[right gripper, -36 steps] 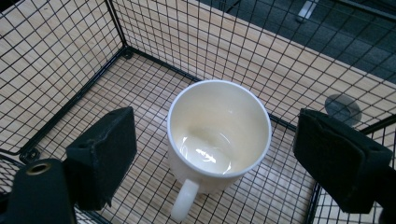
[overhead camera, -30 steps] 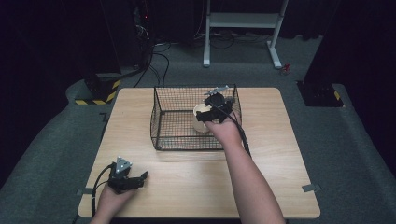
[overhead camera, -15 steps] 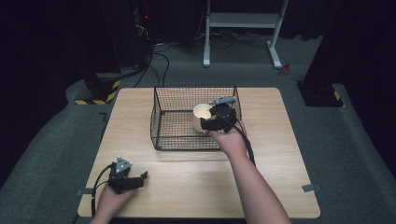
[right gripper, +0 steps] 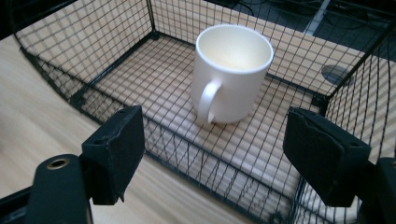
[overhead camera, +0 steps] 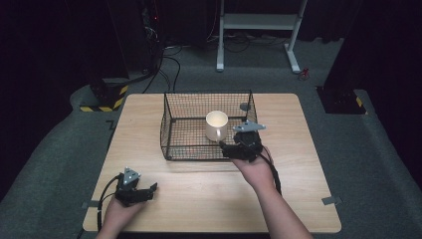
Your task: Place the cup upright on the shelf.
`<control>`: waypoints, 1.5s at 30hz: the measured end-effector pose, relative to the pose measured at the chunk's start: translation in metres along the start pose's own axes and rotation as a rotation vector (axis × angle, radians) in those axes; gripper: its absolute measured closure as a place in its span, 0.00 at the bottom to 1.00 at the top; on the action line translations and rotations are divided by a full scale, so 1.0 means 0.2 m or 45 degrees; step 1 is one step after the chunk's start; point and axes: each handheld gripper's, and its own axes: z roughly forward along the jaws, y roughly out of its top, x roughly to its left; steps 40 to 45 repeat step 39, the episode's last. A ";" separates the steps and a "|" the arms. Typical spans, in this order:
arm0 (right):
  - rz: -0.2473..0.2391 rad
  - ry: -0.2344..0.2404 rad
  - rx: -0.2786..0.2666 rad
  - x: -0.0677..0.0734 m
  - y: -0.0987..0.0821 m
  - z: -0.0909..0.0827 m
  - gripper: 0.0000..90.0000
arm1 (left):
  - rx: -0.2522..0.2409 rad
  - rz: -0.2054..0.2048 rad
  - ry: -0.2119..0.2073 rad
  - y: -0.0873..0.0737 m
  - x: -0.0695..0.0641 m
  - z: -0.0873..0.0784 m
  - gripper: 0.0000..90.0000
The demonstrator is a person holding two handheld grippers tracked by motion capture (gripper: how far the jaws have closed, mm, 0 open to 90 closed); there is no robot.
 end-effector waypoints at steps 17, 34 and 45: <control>0.108 -0.123 0.066 -0.20 -0.71 -0.12 0.14 | 0.000 -0.004 0.006 0.00 0.00 0.00 0.16; 0.255 -0.286 0.172 -0.39 -0.93 -0.16 0.11 | 0.001 -0.042 0.037 0.01 -0.03 0.01 0.15; 0.255 -0.290 0.173 -0.40 -0.93 -0.16 0.10 | 0.002 -0.054 0.041 0.02 -0.04 0.02 0.13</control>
